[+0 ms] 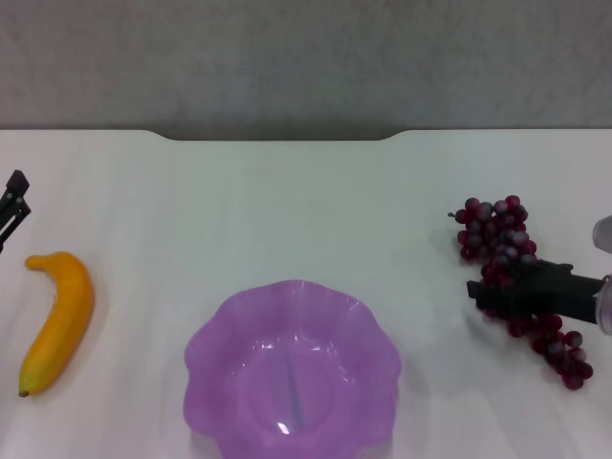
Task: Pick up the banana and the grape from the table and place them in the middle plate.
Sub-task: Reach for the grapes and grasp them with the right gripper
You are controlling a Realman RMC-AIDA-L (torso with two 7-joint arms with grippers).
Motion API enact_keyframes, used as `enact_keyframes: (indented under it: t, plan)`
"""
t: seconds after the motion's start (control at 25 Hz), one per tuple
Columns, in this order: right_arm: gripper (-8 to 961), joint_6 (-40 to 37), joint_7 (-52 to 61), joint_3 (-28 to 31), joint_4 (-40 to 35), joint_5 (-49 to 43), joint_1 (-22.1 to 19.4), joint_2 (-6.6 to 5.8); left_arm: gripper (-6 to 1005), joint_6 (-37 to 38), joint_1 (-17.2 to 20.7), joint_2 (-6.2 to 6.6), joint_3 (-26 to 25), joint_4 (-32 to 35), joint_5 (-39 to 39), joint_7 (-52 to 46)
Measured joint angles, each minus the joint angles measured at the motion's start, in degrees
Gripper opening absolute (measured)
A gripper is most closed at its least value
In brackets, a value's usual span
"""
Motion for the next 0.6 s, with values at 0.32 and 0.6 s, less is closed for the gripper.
enact_keyframes:
  t: [0.32,0.6]
  plan:
    - [880,1.5,1.1,0.1,-0.2,-0.3,-0.5,-0.02,898,-0.1,0.0,0.00,0.0,0.1,0.0,0.0]
    - [860,1.7,3.3,0.1,-1.4,-0.3,-0.4,-0.23,898,-0.1,-0.1,0.07,0.0,0.5,0.0,-0.1]
